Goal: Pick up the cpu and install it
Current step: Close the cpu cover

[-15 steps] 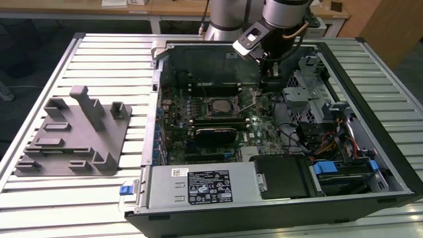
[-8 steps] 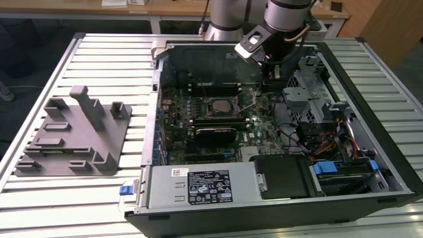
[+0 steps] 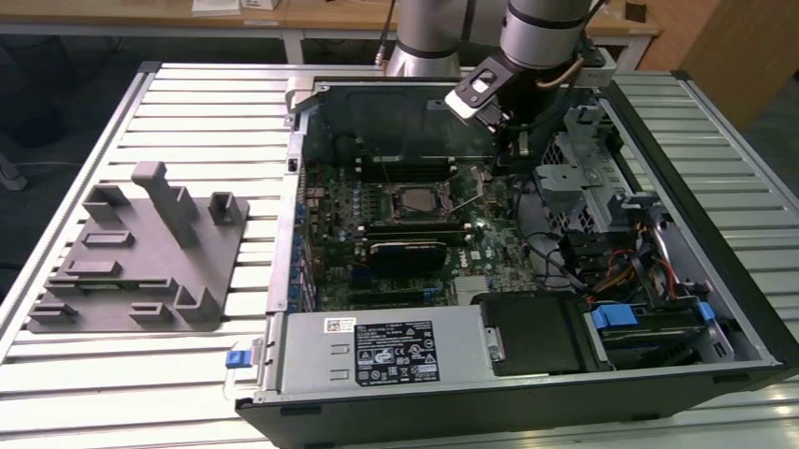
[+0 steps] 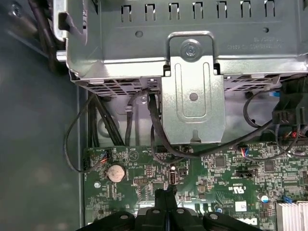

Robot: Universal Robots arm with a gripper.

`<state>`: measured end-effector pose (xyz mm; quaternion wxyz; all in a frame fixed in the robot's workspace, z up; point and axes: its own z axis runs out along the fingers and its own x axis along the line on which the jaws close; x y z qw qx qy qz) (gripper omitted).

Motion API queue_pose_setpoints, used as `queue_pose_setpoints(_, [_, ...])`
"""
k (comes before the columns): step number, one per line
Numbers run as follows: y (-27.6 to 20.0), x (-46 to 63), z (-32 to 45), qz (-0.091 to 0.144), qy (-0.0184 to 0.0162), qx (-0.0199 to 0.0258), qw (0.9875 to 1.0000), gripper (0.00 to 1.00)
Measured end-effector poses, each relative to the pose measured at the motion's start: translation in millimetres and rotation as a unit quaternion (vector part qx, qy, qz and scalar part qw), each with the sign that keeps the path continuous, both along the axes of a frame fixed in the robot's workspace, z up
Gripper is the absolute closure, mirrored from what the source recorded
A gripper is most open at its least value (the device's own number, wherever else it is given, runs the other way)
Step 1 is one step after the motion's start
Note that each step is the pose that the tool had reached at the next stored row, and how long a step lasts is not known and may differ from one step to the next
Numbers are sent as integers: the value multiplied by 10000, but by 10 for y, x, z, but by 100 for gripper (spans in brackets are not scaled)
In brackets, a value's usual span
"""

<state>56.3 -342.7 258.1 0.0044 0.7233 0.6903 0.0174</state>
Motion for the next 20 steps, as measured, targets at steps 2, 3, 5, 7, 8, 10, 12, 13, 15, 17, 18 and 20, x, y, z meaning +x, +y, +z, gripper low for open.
queue_pose_setpoints(2, [0,0,-28,0,0,1,10000,89])
queue_pose_setpoints(3, [0,1,-41,0,0,1,10000,89])
queue_pose_setpoints(5, [1,1,-67,1,0,0,10000,89])
queue_pose_setpoints(7, [2,1,-98,3,0,0,10000,89])
queue_pose_setpoints(8, [2,1,-112,4,0,0,10000,89])
queue_pose_setpoints(10, [5,2,-138,12,0,0,10000,89])
queue_pose_setpoints(12, [8,2,-159,32,0,0,10000,89])
queue_pose_setpoints(13, [9,2,-170,38,0,0,10000,89])
queue_pose_setpoints(15, [11,2,-190,40,0,0,10000,89])
queue_pose_setpoints(17, [16,2,-201,41,0,0,10000,89])
queue_pose_setpoints(18, [19,1,-203,40,0,0,10000,89])
queue_pose_setpoints(20, [22,-6,-205,40,0,0,10000,89])
